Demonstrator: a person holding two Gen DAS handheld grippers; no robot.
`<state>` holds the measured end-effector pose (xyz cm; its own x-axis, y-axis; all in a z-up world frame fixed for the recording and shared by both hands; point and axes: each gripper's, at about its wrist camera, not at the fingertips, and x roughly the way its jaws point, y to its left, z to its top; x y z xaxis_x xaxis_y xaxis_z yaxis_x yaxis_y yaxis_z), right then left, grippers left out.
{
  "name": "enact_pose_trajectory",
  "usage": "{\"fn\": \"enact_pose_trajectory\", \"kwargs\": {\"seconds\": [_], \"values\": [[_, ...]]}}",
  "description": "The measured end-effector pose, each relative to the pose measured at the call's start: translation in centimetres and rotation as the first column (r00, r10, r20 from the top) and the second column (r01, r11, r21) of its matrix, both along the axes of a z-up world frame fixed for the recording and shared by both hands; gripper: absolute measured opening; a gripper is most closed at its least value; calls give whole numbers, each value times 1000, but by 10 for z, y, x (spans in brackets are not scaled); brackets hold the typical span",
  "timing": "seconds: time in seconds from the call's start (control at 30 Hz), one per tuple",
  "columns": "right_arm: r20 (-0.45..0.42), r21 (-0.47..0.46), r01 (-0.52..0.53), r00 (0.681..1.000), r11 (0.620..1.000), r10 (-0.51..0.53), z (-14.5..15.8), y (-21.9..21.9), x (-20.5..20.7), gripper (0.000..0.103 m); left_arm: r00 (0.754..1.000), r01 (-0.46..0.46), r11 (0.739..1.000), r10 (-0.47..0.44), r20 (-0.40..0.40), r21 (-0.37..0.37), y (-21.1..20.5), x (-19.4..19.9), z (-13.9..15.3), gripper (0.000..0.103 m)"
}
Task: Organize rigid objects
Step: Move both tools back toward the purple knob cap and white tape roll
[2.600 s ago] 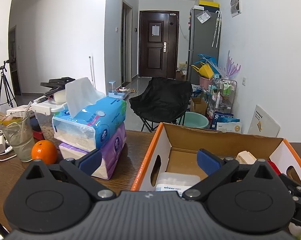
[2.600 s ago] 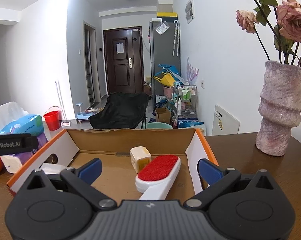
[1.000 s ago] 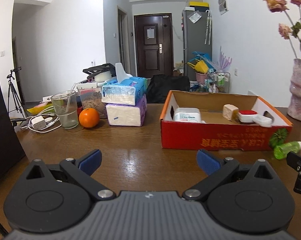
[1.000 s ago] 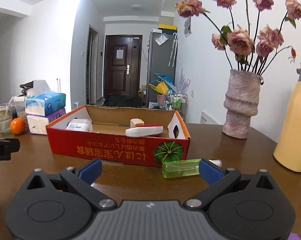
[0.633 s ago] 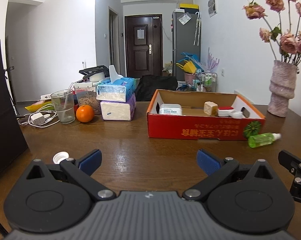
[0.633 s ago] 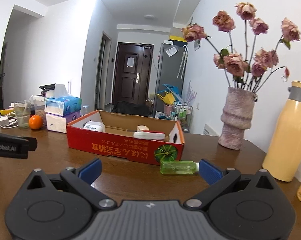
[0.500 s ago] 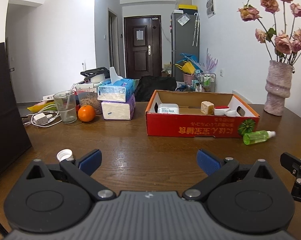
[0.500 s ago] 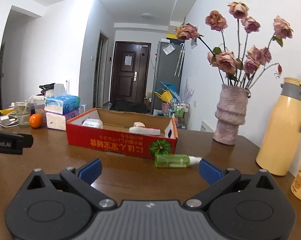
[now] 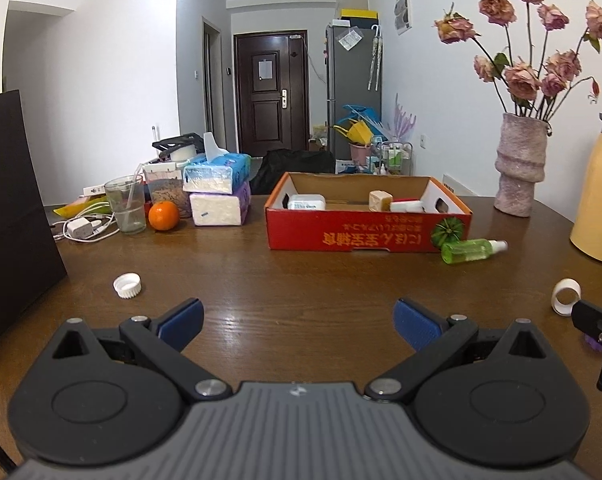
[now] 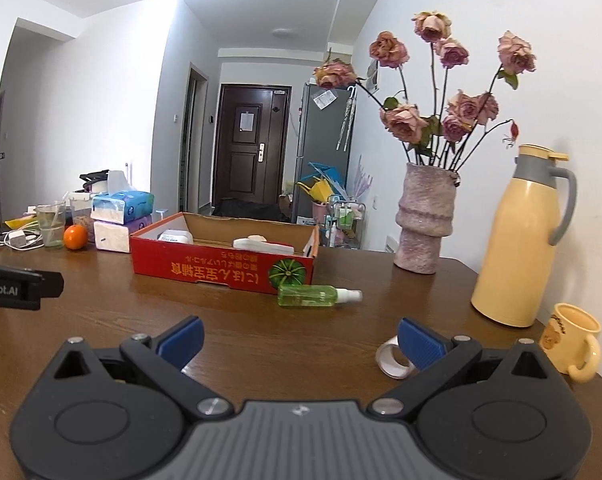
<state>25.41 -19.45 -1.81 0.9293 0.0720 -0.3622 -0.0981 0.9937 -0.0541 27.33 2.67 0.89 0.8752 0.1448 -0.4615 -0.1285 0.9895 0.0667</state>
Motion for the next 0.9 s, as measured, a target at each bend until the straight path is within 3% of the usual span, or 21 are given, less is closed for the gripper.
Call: {"fn": "enact_pose_trajectory", "kwargs": {"seconds": [0.37,0.9], "values": [[-20,3,47,999,999,-47,-6,-36,-9,103,999,30,999,-31,-24,-27,-28,-5,-5,103],[-110,-50,126,985,991,-130,-36,-103,12,103,994,72,997,-75,-76,-35,-68,19,-25,103]]}}
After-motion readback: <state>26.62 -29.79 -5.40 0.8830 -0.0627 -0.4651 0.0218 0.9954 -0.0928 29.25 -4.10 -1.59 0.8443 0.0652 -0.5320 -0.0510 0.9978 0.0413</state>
